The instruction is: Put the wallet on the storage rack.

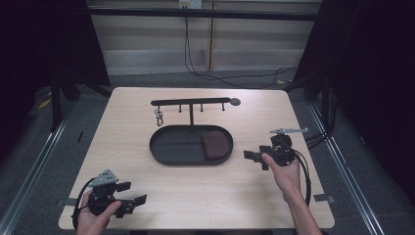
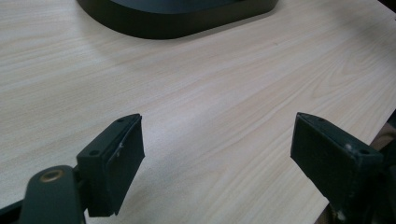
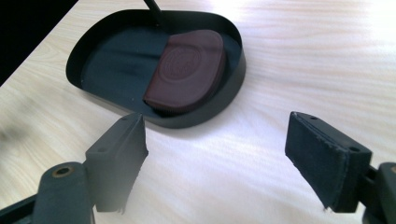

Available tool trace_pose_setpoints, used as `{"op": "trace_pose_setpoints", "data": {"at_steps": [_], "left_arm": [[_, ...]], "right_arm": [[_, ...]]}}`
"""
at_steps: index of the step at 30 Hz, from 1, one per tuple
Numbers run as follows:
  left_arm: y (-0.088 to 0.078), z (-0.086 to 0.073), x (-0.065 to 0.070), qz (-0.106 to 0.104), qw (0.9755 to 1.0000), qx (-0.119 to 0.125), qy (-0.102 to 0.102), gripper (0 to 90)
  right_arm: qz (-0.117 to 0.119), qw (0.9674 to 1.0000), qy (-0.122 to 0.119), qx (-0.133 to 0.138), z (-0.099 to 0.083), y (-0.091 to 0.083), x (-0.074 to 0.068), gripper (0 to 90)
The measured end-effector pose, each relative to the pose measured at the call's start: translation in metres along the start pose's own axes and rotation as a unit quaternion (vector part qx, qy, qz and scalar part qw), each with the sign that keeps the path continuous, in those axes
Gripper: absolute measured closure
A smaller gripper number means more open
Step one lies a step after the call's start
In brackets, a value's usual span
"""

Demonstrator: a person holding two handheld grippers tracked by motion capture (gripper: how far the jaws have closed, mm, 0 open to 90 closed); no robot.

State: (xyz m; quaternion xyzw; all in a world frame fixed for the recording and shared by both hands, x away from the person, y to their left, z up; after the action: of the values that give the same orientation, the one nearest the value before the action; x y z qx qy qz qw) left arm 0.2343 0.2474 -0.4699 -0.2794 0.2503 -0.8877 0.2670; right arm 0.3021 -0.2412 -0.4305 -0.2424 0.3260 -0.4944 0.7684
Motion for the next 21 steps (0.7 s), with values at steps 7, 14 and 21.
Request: {"op": "trace_pose_setpoints", "data": {"at_steps": [7, 14, 21], "left_arm": [[0.0, 0.0, 0.0, 0.001, 1.0, 0.0, -0.001, 17.4], [0.0, 0.0, 0.0, 0.001, 1.0, -0.001, -0.002, 17.5], [0.0, 0.0, -0.001, 0.0, 1.0, -0.002, -0.004, 17.5]], "right_arm": [[-0.008, 1.0, -0.001, 0.002, -0.026, -0.015, 0.006, 21.1], [-0.018, 0.9998, 0.001, 0.003, -0.051, -0.026, 0.015, 21.4], [-0.035, 0.9994, -0.005, 0.001, -0.076, -0.039, 0.02, 21.5]]}}
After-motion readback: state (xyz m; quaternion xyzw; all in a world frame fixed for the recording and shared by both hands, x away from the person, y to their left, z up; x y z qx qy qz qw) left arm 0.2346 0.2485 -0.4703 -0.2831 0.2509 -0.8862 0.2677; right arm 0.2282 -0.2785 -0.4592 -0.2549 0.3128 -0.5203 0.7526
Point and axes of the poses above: each handheld gripper's, and its own axes: y roughly forward along the jaws, z roughly out of its top, x roughly to its right, the point moved 1 cm from there along y, roughly forward along the jaws, and after that the axes turned 8 degrees about -z, right-handed, at the moved point
